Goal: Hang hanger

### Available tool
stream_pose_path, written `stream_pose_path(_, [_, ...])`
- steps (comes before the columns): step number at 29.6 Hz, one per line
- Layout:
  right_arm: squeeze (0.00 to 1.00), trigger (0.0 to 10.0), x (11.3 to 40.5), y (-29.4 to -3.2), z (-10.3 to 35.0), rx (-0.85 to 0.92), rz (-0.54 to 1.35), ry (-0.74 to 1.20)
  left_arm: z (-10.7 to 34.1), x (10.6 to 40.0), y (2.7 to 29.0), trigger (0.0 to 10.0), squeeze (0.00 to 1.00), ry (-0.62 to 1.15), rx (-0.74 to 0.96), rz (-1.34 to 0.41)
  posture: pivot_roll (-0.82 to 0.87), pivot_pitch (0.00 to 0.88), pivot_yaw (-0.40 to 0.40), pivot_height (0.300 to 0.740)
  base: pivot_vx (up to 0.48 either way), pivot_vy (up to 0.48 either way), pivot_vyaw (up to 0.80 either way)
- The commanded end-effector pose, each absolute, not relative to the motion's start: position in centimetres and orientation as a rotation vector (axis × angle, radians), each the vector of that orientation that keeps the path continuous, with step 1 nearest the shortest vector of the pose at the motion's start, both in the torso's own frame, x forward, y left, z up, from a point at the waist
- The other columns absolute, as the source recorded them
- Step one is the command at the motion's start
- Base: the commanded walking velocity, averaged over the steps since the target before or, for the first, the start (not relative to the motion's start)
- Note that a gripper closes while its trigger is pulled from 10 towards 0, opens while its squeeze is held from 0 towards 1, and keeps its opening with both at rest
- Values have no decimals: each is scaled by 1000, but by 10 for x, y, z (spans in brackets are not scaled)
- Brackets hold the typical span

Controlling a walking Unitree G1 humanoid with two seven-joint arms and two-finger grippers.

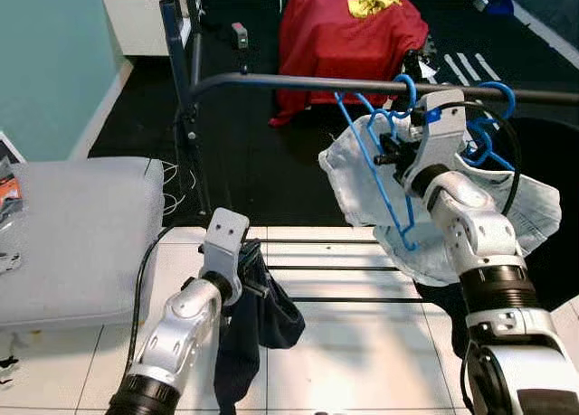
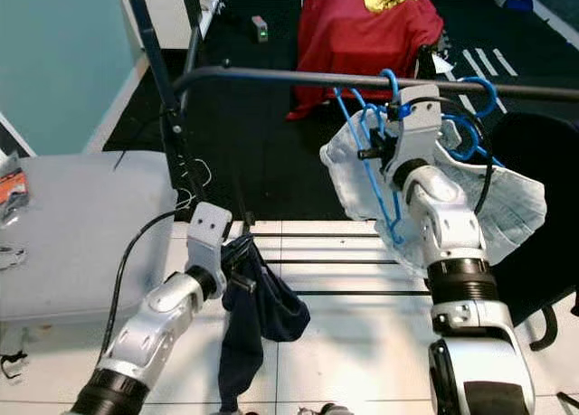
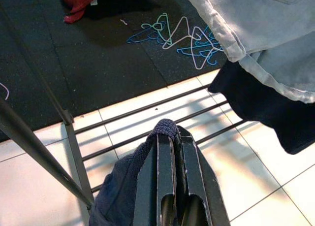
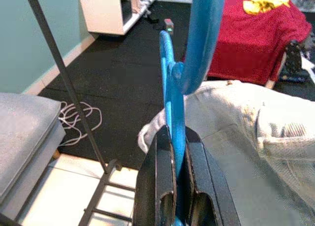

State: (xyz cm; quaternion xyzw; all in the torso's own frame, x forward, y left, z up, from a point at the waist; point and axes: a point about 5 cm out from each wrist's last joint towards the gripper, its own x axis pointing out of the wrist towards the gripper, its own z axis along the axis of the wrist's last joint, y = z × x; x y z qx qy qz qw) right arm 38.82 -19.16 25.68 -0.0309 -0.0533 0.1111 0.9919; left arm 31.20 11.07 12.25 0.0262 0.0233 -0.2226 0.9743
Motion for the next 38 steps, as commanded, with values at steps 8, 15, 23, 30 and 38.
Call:
stream_pose_path(8, [0,10000,400,-194,262,-60,235,-98,118,300,124,10000,0,79,60,-420,23,306,-45,740,0,0,0])
stream_pose_path(15, [765,10000,404,-186,262,-65,275,-101,120,298,125,10000,0,88,59,-415,24,297,-47,740,0,0,0])
stream_pose_path(23, [0,10000,386,-179,280,-81,263,-205,126,305,122,10000,0,73,50,-422,-10,270,-53,740,0,0,0])
stream_pose_path(30, [0,10000,356,-177,291,-101,233,-306,127,306,119,10000,0,63,35,-420,-33,249,-45,740,0,0,0])
stream_pose_path(38, [0,10000,330,-173,291,-141,220,-269,129,308,114,10000,0,60,35,-458,-43,229,-23,740,0,0,0])
